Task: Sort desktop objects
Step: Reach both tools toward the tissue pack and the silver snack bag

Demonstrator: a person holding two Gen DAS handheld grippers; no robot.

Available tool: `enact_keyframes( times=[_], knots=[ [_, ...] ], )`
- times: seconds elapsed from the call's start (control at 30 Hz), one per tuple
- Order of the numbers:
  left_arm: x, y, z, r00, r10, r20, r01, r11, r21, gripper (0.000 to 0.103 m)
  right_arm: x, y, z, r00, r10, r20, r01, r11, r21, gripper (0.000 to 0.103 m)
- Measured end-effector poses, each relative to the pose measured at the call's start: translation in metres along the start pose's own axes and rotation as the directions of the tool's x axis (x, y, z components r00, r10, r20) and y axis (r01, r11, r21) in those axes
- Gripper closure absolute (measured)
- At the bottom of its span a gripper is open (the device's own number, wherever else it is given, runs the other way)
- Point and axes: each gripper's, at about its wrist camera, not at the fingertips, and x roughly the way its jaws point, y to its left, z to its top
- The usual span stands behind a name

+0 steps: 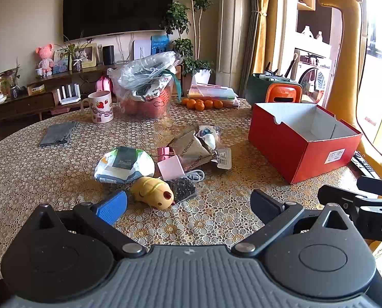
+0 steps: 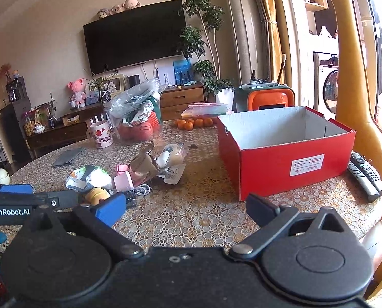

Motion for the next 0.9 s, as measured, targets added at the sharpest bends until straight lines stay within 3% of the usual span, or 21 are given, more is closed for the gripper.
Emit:
enact_keyframes(
  times=[0.9],
  knots=[
    [0.121, 0.069, 0.041, 0.99, 0.125, -0.067, -0.121, 0.991, 0.064, 0.0, 0.128, 0.015, 0.039, 0.995, 0.025, -0.101, -0.035, 0.994, -0.1, 0.005]
  ],
)
